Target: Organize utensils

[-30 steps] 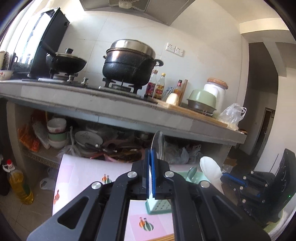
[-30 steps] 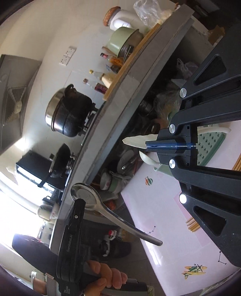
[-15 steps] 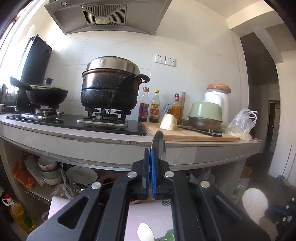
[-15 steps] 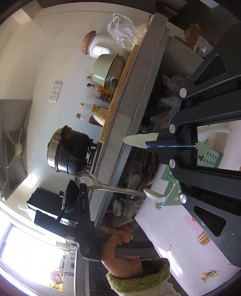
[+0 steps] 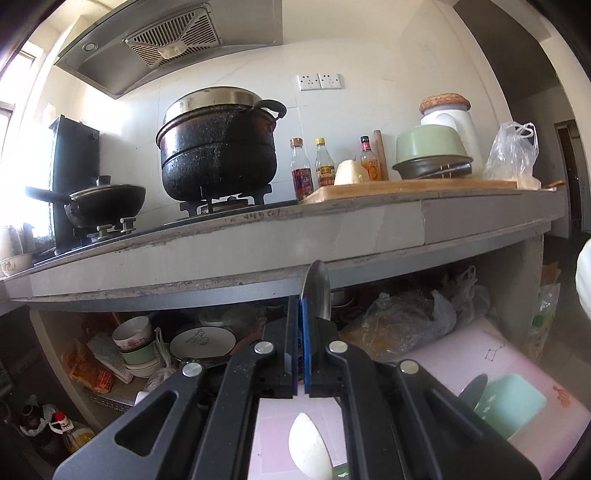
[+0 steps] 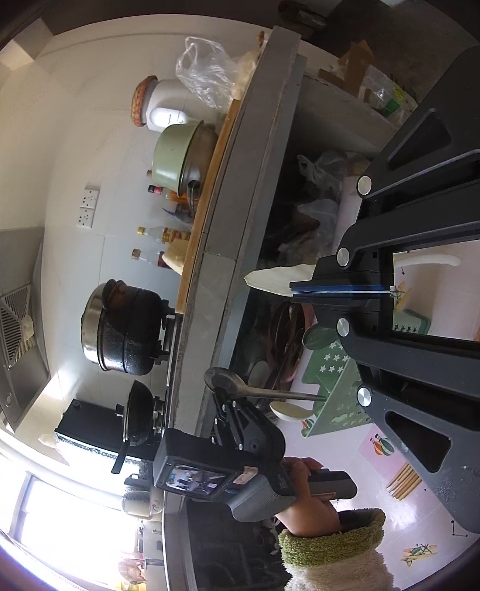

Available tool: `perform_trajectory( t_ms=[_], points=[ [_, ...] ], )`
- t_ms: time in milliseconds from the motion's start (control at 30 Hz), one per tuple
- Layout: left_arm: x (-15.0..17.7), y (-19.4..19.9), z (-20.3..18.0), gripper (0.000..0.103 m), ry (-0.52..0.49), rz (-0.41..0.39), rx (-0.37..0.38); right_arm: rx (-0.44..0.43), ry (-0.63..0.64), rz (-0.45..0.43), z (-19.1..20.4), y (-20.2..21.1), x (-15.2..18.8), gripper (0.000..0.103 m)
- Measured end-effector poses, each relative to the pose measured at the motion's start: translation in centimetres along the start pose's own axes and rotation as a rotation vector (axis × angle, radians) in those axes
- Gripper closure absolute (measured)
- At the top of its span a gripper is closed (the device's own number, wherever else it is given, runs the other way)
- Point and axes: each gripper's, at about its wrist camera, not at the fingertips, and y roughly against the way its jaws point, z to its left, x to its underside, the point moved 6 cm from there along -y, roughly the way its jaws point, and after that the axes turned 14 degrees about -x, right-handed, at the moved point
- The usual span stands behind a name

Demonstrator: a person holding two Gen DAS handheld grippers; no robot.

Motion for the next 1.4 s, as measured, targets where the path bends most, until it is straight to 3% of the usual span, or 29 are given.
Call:
perform_trajectory(
  t_ms=[467, 733, 1000, 1400],
  points=[
    [3.6, 3.4, -2.3, 0.102, -0.147, -0.056, -0.007, -0.033, -0.085, 0.0, -1.4, -0.2, 0.9, 0.103],
    [5.1, 4.1, -2.6, 0.099, -0.16, 0.014, 0.031, -0.069, -0.141, -0.002, -2.0, -0.2, 1.1, 0.103],
    [6.4, 4.6, -1.2, 0.098, -0.072, 0.117, 0.055, -0.162, -0.225, -0.029, -3.3, -1.4, 0.2, 0.103],
    [6.7, 7.0, 1.9, 0.058, 0.07, 0.232, 0.086, -0.281, -0.305, -0.174, -5.7, -5.4, -4.2, 0.103]
  ],
)
